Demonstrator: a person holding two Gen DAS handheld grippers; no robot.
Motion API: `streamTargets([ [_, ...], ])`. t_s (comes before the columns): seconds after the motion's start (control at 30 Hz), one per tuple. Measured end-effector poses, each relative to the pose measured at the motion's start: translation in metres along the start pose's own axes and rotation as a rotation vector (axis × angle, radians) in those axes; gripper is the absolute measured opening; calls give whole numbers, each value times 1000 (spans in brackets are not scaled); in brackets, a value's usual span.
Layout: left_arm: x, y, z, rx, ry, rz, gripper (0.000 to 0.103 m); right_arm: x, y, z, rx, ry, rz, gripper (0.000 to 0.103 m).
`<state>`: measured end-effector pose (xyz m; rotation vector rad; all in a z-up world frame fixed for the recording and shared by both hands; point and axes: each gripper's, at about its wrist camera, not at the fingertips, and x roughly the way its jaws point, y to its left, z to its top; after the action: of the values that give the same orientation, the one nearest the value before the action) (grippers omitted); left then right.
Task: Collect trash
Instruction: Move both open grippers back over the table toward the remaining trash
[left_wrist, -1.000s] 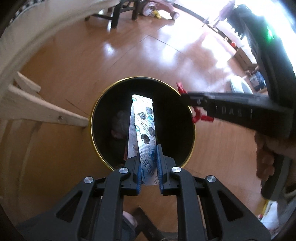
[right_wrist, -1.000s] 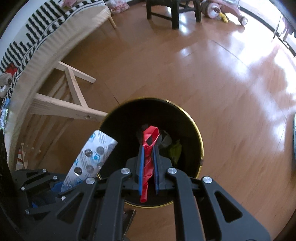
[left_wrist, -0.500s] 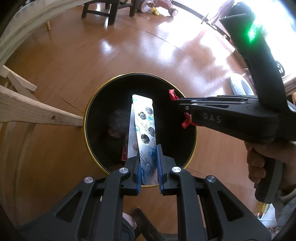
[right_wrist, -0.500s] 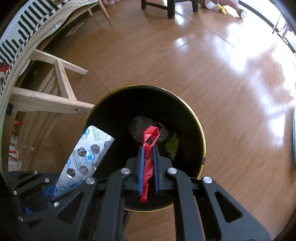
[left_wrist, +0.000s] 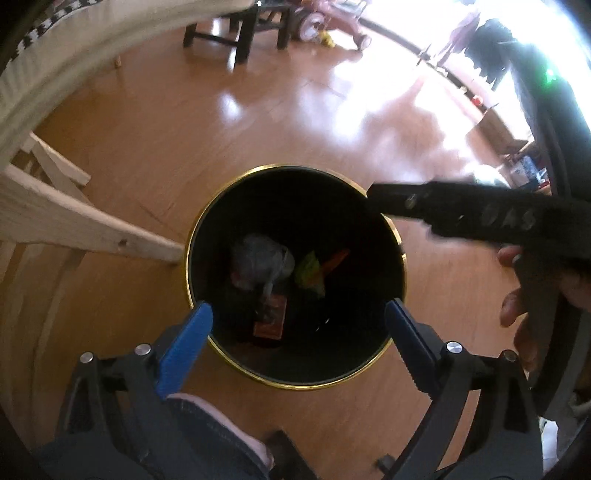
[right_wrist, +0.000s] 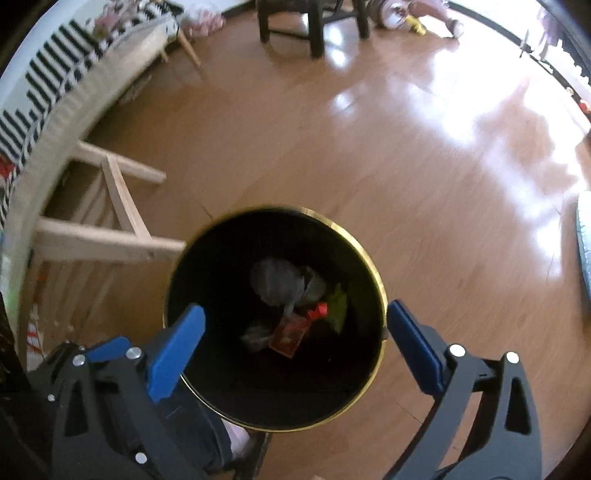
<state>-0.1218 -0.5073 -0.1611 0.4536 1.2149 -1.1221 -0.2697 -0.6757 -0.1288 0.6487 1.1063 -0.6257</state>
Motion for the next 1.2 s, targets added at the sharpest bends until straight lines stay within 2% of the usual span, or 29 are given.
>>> streamTargets([
  [0.17, -23, -1, 1, -32, -48, -38, 97, -58, -17, 3, 87, -221, -37, 96],
  [0.27, -56, -9, 5, -1, -93, -22, 97, -94, -20, 2, 103, -363, -91, 96],
  [0.33, -97, -9, 6, 14, -187, -7, 97, -110, -15, 3, 104, -421, -103, 96],
  [0.43, -157, 10, 2, -8, -334, 44, 97, -124, 3, 9, 85, -451, -57, 96],
  [0.53, -214, 59, -10, -110, -426, 116, 97, -127, 48, 17, -8, -448, -1, 96],
  [0.6, -252, 97, -26, -192, -471, 179, 97, -123, 94, 17, -122, -423, 35, 96],
  [0.67, -285, 135, -48, -263, -501, 265, 97, -115, 147, 14, -249, -399, 58, 96],
  [0.77, -335, 203, -98, -404, -522, 459, 97, -106, 219, 6, -395, -369, 104, 96],
  [0.83, -357, 241, -127, -493, -513, 522, 97, -101, 260, -2, -449, -350, 133, 96],
  [0.9, -379, 286, -163, -619, -498, 555, 97, -98, 294, -7, -487, -331, 146, 96],
  [0.97, -395, 318, -194, -704, -511, 551, 97, -97, 331, -16, -526, -302, 170, 96],
  [1.07, -410, 346, -223, -762, -505, 583, 97, -100, 383, -23, -578, -286, 194, 96],
  [1.2, -417, 378, -238, -773, -452, 652, 97, -105, 450, -30, -668, -301, 206, 96],
])
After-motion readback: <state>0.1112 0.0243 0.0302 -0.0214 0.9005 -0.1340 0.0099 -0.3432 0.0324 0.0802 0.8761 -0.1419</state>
